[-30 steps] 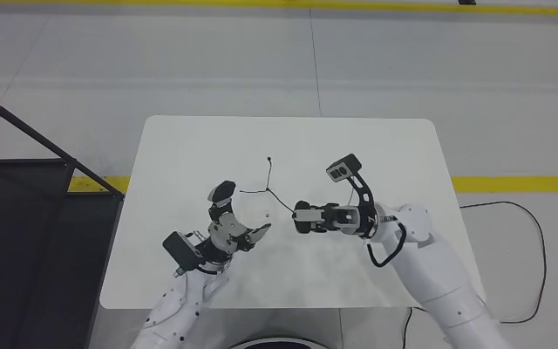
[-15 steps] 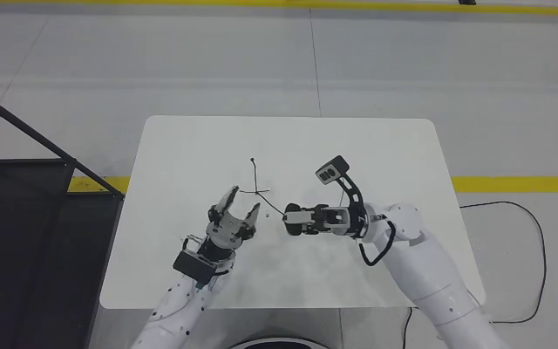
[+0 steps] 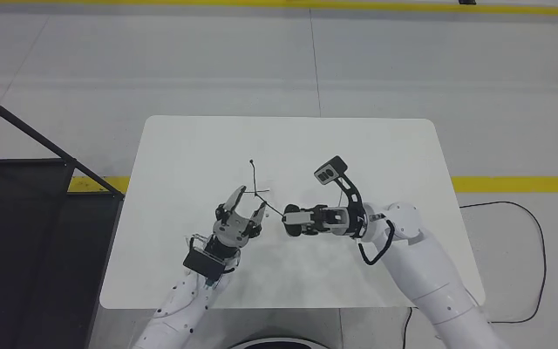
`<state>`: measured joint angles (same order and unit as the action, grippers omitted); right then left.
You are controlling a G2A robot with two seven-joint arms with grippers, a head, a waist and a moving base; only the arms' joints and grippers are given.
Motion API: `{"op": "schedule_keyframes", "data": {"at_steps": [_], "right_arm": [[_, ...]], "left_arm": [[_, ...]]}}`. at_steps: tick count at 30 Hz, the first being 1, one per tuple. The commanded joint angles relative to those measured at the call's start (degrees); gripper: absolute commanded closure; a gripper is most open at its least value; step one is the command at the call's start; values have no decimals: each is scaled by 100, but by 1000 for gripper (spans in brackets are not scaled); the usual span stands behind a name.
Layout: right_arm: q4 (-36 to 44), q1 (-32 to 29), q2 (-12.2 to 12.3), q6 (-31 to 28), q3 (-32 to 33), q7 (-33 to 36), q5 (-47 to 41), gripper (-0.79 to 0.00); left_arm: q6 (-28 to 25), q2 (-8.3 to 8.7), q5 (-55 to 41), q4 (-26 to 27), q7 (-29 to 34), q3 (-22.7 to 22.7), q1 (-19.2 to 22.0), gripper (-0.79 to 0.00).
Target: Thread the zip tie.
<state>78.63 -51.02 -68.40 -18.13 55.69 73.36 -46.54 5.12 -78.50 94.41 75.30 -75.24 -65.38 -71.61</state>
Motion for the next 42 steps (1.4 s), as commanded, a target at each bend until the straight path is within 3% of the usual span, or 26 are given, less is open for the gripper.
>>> {"op": "schedule_keyframes", "data": {"at_steps": [1,16,32,38,42], "right_arm": [[-5,1,-7,2,3,12,3,0],[-31,8,-61,100,-10,24,175,0],[-42,-2,-100,182,57,48,195,0],[-51,-2,-112,229,85,113,166,0],[-50,-10,-118,240,99,131,186,0]], "left_arm": [[2,-6,-8,-24,-20,14,15,-382],[107,-43,-32,-102,-59,65,70,-326],[136,-68,-78,-152,-53,54,91,-225],[122,-73,-82,-171,-51,44,100,-151],[121,-77,-74,-176,-61,43,109,-148]]}}
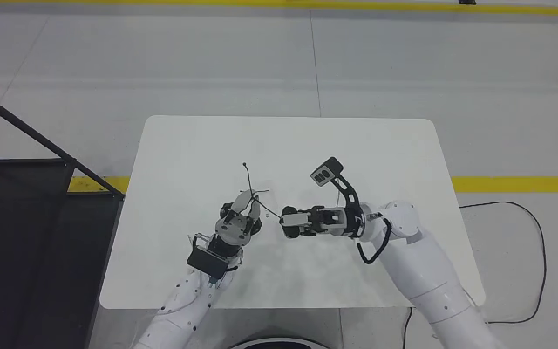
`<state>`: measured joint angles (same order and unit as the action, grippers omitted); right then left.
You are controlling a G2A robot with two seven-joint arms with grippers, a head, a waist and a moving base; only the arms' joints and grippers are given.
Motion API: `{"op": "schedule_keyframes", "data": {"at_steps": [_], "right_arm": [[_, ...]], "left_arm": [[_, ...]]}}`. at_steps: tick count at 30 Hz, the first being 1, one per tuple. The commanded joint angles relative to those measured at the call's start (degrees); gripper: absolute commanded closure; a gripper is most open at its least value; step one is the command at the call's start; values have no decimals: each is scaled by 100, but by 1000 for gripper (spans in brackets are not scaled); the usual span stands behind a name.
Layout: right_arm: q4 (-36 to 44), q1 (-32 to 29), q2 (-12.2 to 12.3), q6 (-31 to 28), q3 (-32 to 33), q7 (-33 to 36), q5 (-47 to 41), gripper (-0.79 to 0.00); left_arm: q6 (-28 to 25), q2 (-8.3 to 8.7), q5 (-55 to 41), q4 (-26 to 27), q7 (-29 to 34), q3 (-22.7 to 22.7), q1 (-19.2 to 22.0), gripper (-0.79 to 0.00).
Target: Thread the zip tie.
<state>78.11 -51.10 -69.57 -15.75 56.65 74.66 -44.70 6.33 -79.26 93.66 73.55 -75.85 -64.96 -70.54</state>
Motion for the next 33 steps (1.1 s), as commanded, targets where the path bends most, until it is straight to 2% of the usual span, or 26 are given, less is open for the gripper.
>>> {"op": "schedule_keyframes", "data": {"at_steps": [1,27,30,31,32,33], "right_arm": [[0,-7,-3,12,5,1,2,0],[-35,-22,-53,132,89,-45,42,0],[-34,-28,-57,146,95,-52,69,0],[-32,-30,-59,155,97,-54,68,0],[-30,-30,-61,158,99,-54,71,0],[-29,-32,-62,160,102,-54,73,0]], "left_arm": [[1,-2,1,-2,1,1,4,-148],[9,-30,-17,-23,-68,-20,22,-145],[14,-31,-10,-23,-52,-25,22,-114],[13,-32,-3,-20,-42,-25,23,-80],[11,-32,-1,-16,-38,-27,22,0],[10,-32,1,-15,-35,-29,22,0]]}}
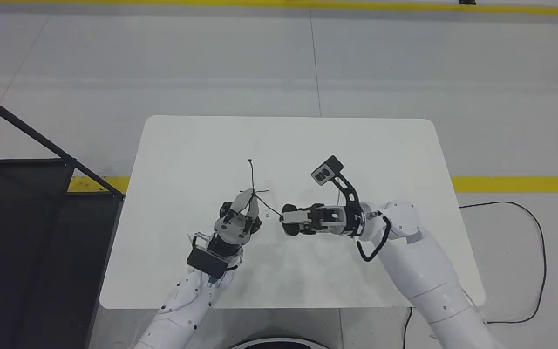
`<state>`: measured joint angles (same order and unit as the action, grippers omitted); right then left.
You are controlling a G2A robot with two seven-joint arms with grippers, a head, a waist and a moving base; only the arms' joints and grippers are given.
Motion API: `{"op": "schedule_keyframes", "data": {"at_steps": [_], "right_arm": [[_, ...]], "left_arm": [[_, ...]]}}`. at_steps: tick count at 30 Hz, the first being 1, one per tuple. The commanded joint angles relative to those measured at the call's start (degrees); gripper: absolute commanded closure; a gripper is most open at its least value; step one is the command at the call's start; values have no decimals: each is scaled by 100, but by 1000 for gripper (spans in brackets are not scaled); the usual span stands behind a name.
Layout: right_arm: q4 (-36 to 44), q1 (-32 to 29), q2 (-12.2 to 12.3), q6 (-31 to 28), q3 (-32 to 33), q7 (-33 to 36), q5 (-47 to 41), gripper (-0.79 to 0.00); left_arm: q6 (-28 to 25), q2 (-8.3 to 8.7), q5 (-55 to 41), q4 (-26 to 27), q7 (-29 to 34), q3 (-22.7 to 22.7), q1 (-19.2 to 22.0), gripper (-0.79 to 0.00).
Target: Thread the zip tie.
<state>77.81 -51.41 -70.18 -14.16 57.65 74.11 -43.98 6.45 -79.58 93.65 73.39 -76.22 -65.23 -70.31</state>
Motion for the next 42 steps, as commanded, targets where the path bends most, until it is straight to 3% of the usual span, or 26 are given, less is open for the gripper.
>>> {"op": "schedule_keyframes", "data": {"at_steps": [1,14,42], "right_arm": [[3,-2,-3,4,5,1,4,0],[191,-65,-1,-66,243,-44,-216,0],[668,-315,88,19,879,-51,-386,0]], "left_arm": [[-4,-1,3,3,4,-3,-1,0],[-149,22,306,-60,-86,17,24,0],[-339,227,1537,-97,-882,102,-205,0]]}}
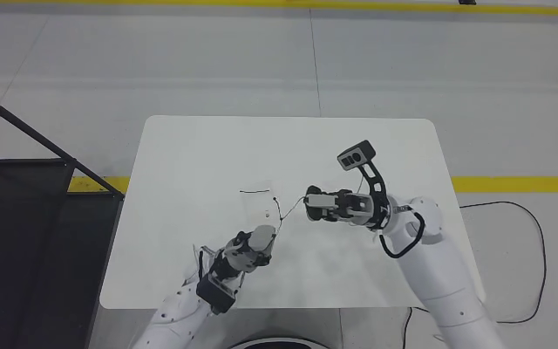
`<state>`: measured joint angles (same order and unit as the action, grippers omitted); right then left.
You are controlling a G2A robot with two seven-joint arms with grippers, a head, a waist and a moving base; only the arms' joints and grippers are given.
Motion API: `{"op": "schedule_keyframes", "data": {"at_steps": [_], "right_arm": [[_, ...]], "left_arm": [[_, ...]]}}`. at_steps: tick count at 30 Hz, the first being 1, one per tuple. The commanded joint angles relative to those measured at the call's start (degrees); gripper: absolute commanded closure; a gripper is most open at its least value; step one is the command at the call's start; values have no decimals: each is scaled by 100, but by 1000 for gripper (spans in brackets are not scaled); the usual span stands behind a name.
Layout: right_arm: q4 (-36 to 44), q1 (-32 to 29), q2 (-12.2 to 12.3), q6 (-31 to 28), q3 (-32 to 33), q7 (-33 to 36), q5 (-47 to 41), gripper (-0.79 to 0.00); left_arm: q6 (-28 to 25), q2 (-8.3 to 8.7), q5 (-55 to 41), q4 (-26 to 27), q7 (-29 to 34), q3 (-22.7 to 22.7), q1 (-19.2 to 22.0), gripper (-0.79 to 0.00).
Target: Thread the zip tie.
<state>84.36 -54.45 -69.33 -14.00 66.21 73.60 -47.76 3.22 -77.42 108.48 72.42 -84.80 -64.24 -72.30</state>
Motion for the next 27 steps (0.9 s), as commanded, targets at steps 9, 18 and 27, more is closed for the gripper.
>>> {"op": "schedule_keyframes", "data": {"at_steps": [9,18,27], "right_arm": [[178,-113,32,-10,235,16,-122,0],[274,-191,43,-5,328,33,-187,0],[281,-203,43,38,336,60,-175,0]], "left_arm": [[-8,75,193,36,-107,-18,-73,0],[-20,130,251,60,-176,-22,-108,0],[-6,169,218,58,-218,-3,-125,0]]}}
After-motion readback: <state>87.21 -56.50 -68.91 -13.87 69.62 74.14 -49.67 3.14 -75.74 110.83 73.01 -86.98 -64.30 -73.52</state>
